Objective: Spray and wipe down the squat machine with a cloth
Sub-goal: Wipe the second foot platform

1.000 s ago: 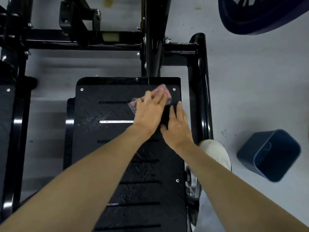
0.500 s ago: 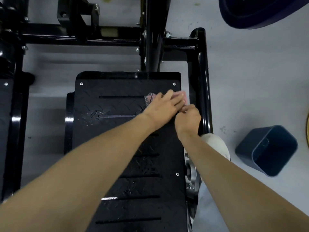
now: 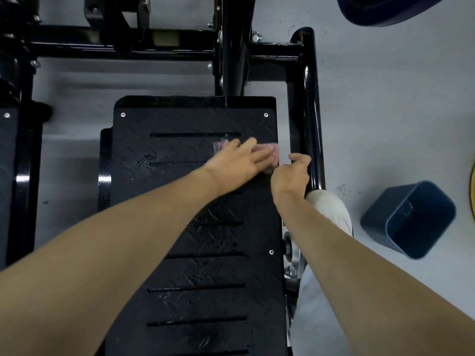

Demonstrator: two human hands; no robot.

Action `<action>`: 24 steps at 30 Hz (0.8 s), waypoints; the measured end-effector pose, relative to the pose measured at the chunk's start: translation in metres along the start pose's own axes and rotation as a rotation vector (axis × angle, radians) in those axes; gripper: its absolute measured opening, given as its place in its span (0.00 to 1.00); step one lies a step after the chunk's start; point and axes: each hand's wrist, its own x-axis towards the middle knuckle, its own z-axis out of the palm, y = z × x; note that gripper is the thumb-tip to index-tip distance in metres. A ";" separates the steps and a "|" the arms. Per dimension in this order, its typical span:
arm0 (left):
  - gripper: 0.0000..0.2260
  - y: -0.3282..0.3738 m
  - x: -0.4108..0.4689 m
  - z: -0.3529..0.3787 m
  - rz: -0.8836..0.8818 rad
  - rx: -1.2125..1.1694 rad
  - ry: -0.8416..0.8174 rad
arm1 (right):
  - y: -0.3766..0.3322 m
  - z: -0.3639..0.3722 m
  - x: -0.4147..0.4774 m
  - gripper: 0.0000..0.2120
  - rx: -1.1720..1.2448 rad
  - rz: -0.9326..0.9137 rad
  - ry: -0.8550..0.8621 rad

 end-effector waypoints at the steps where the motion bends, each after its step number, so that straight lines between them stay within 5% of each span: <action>1: 0.34 -0.007 -0.002 0.000 -0.094 -0.024 -0.001 | 0.001 0.000 0.000 0.18 -0.019 -0.002 -0.007; 5: 0.35 0.005 -0.003 -0.002 -0.467 -0.224 -0.010 | 0.008 0.000 0.000 0.23 -0.069 -0.019 -0.039; 12: 0.32 0.016 -0.028 0.015 -0.101 0.004 0.019 | 0.008 0.006 0.000 0.22 -0.101 -0.058 -0.042; 19: 0.36 0.011 -0.035 0.013 -0.671 -0.256 -0.033 | 0.015 0.016 -0.003 0.26 -0.273 -0.170 -0.085; 24: 0.32 0.020 -0.042 0.022 -0.238 -0.062 0.009 | 0.018 0.020 -0.003 0.28 -0.367 -0.237 -0.081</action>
